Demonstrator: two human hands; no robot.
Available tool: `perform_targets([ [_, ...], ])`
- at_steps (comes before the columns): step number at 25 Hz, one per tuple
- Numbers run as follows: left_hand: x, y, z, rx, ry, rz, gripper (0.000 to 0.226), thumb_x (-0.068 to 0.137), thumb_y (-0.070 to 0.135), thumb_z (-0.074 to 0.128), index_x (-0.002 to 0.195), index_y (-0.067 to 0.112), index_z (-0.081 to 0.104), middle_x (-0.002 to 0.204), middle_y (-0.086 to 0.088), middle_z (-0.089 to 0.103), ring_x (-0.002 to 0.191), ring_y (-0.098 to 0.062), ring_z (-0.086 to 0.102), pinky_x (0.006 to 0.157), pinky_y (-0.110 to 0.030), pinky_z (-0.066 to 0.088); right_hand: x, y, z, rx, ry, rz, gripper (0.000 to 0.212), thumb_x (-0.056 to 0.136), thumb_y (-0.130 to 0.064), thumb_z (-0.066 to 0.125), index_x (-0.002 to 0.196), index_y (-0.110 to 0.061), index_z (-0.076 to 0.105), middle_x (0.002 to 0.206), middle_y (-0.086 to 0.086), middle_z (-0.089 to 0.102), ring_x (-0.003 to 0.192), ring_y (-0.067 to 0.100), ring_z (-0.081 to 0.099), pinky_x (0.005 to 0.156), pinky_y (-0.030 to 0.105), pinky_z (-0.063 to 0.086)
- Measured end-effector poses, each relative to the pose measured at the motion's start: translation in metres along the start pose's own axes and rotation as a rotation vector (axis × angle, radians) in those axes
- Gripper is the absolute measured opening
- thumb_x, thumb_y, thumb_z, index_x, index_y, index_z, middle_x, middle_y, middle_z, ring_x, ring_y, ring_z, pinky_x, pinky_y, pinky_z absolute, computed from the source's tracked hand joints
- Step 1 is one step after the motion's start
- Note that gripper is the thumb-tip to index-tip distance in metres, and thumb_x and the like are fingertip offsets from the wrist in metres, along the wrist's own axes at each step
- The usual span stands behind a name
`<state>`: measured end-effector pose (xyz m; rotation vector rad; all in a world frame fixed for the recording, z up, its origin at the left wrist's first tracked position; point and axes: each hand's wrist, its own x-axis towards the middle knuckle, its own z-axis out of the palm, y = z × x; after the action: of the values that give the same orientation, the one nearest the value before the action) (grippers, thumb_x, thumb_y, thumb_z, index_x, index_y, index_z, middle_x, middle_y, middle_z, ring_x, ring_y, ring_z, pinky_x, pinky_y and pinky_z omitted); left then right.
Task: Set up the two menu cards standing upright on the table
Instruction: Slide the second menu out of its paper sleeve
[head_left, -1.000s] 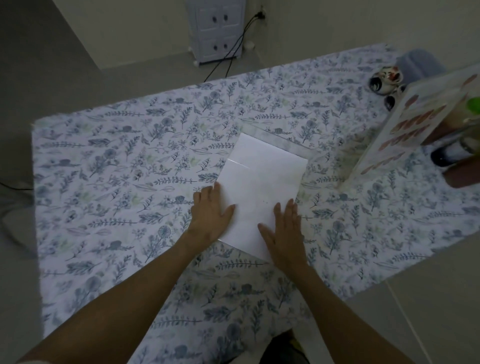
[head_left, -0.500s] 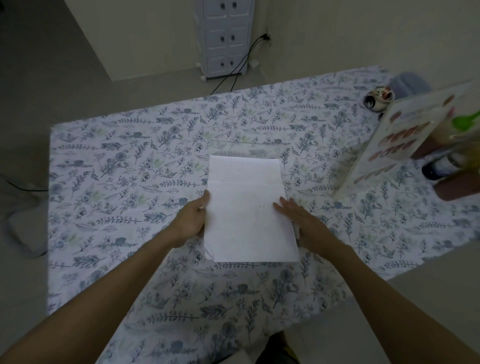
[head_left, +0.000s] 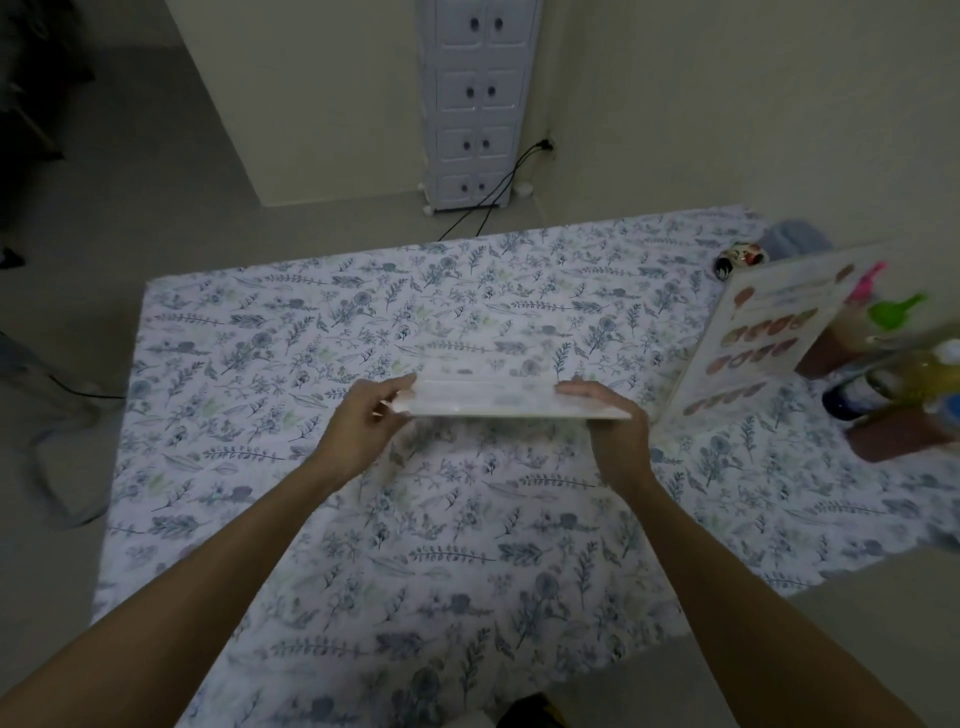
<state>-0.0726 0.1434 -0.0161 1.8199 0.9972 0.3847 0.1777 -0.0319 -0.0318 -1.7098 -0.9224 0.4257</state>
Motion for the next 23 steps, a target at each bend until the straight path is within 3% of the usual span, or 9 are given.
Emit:
perform_targets([
  [2, 0.002, 0.007, 0.007, -0.048, 0.209, 0.042, 0.01, 0.088, 0.013, 0.064, 0.095, 0.018, 0.069, 0.105, 0.001, 0.056, 0.1, -0.02, 0.055, 0.09, -0.035, 0.05, 0.019, -0.015, -0.002, -0.037, -0.037, 0.094, 0.017, 0.089, -0.004, 0.061, 0.091, -0.012, 0.075, 0.079, -0.012, 0.074, 0.075, -0.003, 0.067, 0.078, 0.024, 0.057],
  [3, 0.001, 0.013, 0.008, -0.115, 0.269, 0.027, 0.011, 0.089, 0.014, 0.064, 0.083, 0.023, 0.066, 0.099, 0.006, 0.056, 0.098, -0.017, 0.055, 0.088, -0.033, 0.049, 0.027, -0.021, -0.002, -0.079, -0.052, 0.1, 0.013, 0.089, -0.008, 0.062, 0.084, -0.011, 0.073, 0.068, -0.015, 0.07, 0.062, -0.005, 0.061, 0.066, 0.018, 0.052],
  [4, 0.0, 0.015, 0.01, -0.204, 0.286, 0.01, 0.017, 0.089, 0.014, 0.063, 0.077, 0.025, 0.063, 0.096, 0.009, 0.059, 0.095, -0.014, 0.059, 0.086, -0.031, 0.049, 0.034, -0.027, -0.002, -0.095, -0.072, 0.106, 0.011, 0.089, -0.013, 0.063, 0.081, -0.01, 0.071, 0.066, -0.01, 0.068, 0.059, -0.002, 0.057, 0.06, 0.019, 0.048],
  [7, -0.016, 0.023, 0.014, -0.366, 0.271, -0.023, 0.016, 0.093, 0.014, 0.058, 0.079, 0.02, 0.064, 0.092, -0.001, 0.069, 0.088, -0.01, 0.066, 0.08, -0.03, 0.053, 0.045, -0.038, -0.006, 0.094, -0.187, 0.165, 0.011, 0.09, -0.012, 0.061, 0.096, -0.013, 0.071, 0.094, 0.001, 0.072, 0.091, 0.016, 0.068, 0.077, 0.028, 0.057],
  [10, -0.044, 0.025, 0.026, -0.518, 0.356, -0.033, 0.018, 0.094, 0.01, 0.054, 0.085, 0.019, 0.067, 0.087, 0.008, 0.074, 0.085, -0.008, 0.07, 0.075, -0.023, 0.057, 0.046, -0.04, -0.008, 0.16, -0.307, 0.209, 0.015, 0.09, -0.009, 0.061, 0.101, -0.012, 0.071, 0.104, 0.004, 0.072, 0.105, 0.023, 0.068, 0.084, 0.033, 0.06],
  [14, -0.07, 0.022, 0.043, -0.545, 0.46, -0.04, 0.019, 0.095, 0.008, 0.054, 0.089, 0.018, 0.068, 0.085, 0.013, 0.076, 0.082, -0.004, 0.071, 0.07, -0.018, 0.057, 0.043, -0.036, -0.007, 0.216, -0.425, 0.284, 0.018, 0.089, -0.009, 0.063, 0.091, -0.023, 0.073, 0.108, 0.003, 0.073, 0.108, 0.026, 0.067, 0.092, 0.052, 0.056],
  [18, -0.076, 0.017, 0.048, -0.509, 0.5, -0.101, 0.016, 0.094, 0.013, 0.056, 0.089, 0.021, 0.069, 0.093, 0.002, 0.073, 0.089, -0.016, 0.07, 0.079, -0.027, 0.058, 0.036, -0.038, -0.008, 0.198, -0.46, 0.257, 0.022, 0.09, -0.008, 0.061, 0.092, -0.027, 0.072, 0.103, -0.002, 0.074, 0.104, 0.023, 0.069, 0.089, 0.052, 0.056],
  [23, -0.079, 0.017, 0.051, -0.469, 0.532, -0.144, 0.019, 0.093, 0.019, 0.059, 0.082, 0.031, 0.07, 0.09, 0.006, 0.075, 0.089, -0.017, 0.071, 0.081, -0.032, 0.057, 0.032, -0.034, -0.008, 0.164, -0.443, 0.259, 0.018, 0.09, -0.012, 0.062, 0.088, -0.028, 0.07, 0.096, -0.006, 0.073, 0.102, 0.025, 0.069, 0.089, 0.055, 0.056],
])
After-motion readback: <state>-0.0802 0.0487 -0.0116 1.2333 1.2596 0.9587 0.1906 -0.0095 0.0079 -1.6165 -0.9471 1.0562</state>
